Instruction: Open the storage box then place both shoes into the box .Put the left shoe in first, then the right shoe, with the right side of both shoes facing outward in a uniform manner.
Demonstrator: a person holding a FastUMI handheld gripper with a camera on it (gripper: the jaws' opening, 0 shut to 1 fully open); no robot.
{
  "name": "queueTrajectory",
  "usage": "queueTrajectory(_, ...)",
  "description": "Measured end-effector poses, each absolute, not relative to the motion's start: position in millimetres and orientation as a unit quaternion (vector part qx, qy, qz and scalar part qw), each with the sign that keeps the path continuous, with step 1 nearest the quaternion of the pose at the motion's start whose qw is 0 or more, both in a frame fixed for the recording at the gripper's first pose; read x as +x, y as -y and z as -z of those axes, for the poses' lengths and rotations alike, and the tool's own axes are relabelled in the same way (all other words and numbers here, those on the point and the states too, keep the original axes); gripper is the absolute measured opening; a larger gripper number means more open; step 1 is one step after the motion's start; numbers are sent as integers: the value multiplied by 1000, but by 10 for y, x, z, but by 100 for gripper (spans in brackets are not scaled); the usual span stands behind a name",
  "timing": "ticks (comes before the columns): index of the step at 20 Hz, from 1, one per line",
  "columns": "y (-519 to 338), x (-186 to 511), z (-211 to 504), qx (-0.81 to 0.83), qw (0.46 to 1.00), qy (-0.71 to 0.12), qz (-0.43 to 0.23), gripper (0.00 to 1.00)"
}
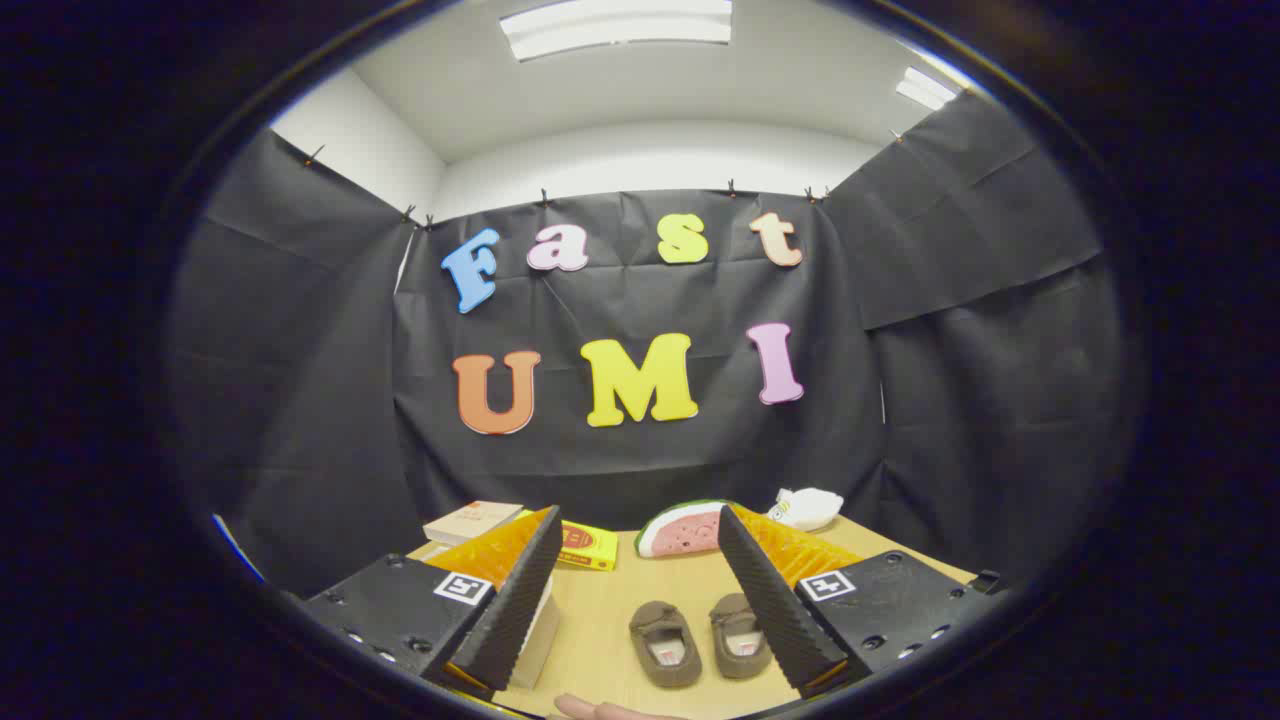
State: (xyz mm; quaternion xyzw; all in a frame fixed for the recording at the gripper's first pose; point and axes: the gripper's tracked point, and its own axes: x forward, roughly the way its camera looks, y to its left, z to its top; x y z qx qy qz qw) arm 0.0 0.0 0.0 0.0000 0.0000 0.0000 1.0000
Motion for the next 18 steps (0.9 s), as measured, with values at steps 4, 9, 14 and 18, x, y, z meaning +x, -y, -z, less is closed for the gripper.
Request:
queueTrajectory(4,38,81,196,4,1000,-27,2,95)
queueTrajectory(9,148,137,328,15,999,-51,8,95)
queueTrajectory(14,241,172,390,12,998,-55,17,95)
queueTrajectory(18,82,281,689,7,996,-87,-5,95)
